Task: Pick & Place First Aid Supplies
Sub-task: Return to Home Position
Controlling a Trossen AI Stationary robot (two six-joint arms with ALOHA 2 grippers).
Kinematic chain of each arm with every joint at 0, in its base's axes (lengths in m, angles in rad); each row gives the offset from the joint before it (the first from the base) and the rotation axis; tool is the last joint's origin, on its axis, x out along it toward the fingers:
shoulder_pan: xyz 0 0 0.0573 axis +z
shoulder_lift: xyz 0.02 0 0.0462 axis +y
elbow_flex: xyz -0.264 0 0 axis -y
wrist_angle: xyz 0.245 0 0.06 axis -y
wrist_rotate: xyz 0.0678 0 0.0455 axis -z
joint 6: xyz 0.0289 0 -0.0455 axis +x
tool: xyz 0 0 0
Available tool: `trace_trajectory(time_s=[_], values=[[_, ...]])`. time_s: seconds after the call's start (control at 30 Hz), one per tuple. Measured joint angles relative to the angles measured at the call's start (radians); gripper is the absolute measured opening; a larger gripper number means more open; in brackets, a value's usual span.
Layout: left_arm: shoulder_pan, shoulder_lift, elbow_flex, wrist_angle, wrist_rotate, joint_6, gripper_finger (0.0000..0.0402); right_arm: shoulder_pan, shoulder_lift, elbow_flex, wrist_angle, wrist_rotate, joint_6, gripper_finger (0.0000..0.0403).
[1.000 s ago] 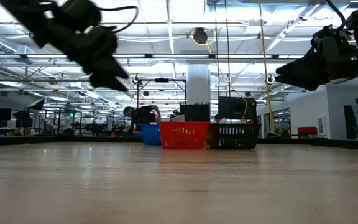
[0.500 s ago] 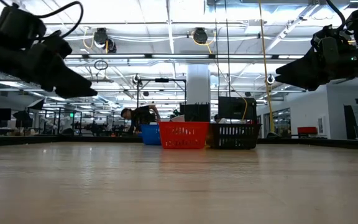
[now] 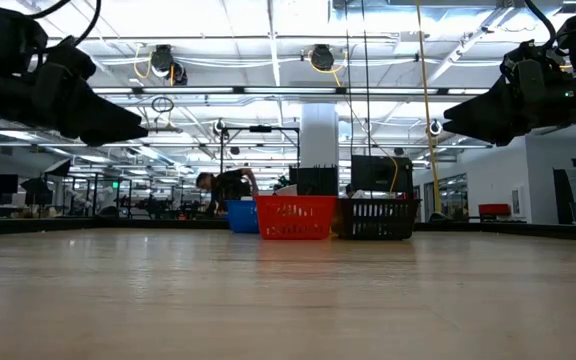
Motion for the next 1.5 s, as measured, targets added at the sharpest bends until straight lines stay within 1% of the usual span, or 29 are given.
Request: trace_trajectory(time_s=[0.23,0.3,0.53,0.97,1.33,1.5], values=[[0.0,-0.093,0.0,-0.107,-0.086,0.002,0.0319,0.0,0.0,0.0,0.0,0.0,0.0,0.0263],[0.0,-0.116,0.002,-0.116,-0.102,0.001,0.0319,0.0,0.0,0.0,0.0,0.0,0.0,0.0263],[0.0,-0.205,0.002,-0.114,-0.112,0.001,0.0308,0.0,0.0,0.0,0.0,0.0,0.0,0.0263],[0.0,-0.207,0.002,-0.075,-0.116,0.001,0.0325,0.0,0.0,0.0,0.0,0.0,0.0,0.0263],[0.0,-0.207,0.001,-0.074,-0.115,0.001,0.031,0.0,0.0,0.0,0.0,0.0,0.0,0.0263],[0.0,-0.207,0.001,-0.074,-0.115,0.001,0.0315,0.0,0.0,0.0,0.0,0.0,0.0,0.0263]])
